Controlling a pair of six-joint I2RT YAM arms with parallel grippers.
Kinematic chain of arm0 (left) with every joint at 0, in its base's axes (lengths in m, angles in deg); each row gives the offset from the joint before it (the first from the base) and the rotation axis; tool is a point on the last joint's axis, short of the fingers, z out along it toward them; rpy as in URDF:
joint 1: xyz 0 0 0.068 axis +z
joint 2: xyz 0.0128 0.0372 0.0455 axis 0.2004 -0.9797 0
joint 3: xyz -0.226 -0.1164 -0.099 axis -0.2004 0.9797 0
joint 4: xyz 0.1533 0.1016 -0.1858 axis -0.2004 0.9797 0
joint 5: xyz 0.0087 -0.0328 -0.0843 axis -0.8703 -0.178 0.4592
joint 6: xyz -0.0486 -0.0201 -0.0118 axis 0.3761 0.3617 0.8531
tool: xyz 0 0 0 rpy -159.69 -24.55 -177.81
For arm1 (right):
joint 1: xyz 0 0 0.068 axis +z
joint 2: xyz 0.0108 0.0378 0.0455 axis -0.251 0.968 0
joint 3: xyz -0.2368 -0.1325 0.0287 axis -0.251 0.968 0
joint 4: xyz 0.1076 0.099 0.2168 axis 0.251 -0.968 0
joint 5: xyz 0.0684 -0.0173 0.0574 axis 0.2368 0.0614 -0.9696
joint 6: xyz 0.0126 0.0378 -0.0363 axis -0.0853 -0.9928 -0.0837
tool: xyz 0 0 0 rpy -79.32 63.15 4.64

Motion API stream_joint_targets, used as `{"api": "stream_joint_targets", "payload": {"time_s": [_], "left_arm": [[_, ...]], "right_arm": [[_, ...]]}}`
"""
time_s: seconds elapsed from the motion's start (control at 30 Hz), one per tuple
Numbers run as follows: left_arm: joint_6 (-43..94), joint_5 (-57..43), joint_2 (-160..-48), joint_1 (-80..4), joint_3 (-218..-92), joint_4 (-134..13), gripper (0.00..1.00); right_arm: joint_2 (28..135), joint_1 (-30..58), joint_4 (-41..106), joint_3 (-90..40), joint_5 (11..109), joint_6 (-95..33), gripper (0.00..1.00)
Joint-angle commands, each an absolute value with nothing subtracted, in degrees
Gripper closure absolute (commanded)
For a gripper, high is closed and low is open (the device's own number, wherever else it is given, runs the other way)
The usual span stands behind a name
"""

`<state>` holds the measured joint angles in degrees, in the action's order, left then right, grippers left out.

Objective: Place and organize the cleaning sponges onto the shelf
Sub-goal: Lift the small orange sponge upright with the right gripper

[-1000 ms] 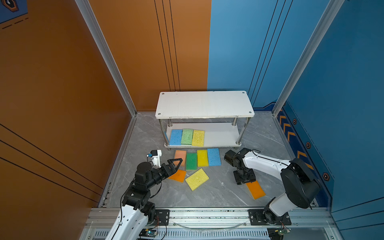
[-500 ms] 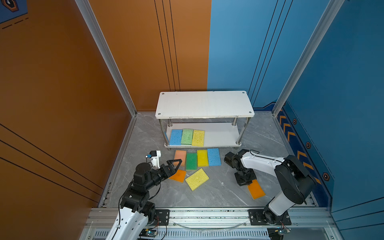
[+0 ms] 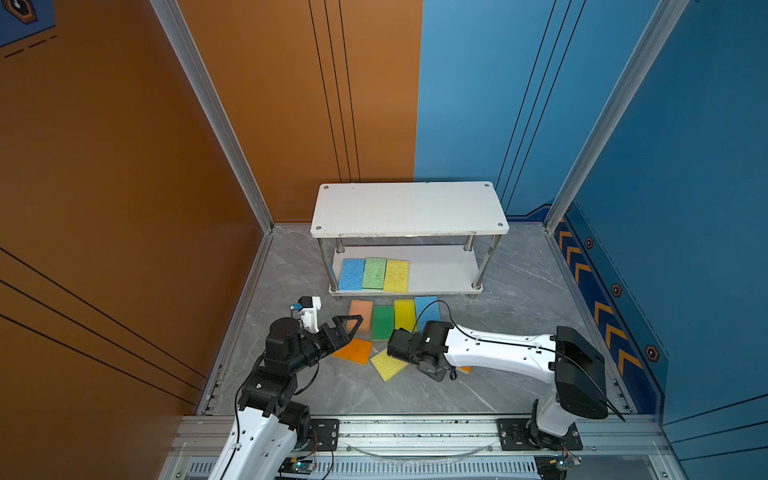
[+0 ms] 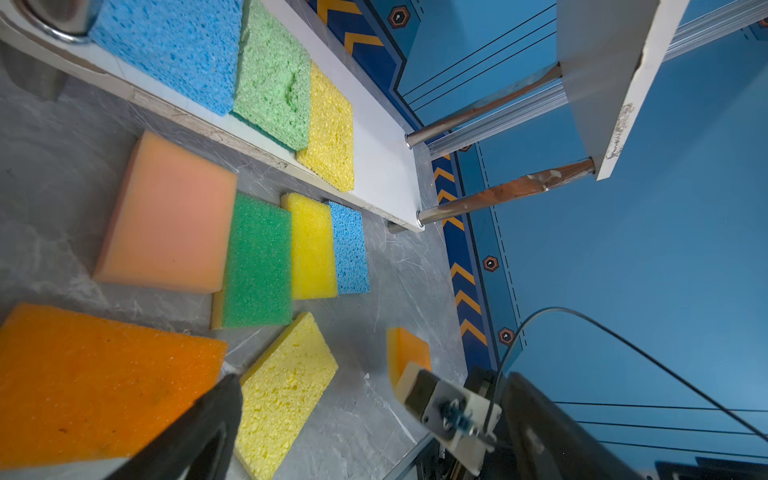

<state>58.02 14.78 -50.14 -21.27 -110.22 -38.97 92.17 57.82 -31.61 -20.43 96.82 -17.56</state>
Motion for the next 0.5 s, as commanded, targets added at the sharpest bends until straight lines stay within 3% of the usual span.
{"api": "stream_joint_targets", "payload": {"time_s": [0.0, 0.23, 0.47], "left_arm": [[54.1, 20.2, -51.3, -18.6, -113.2, -35.7, 0.02], [54.2, 28.5, -54.9, -13.4, -112.8, -36.1, 0.02], [56.4, 32.5, -59.9, -13.1, -112.1, -40.7, 0.02]], "right_arm": [[90.5, 59.0, -27.2, -17.0, 105.4, 0.1, 1.0], [77.5, 60.0, -7.5, -6.0, 102.3, 25.7, 1.0], [63.0, 58.3, -0.6, -0.1, 79.8, 41.4, 1.0]]}}
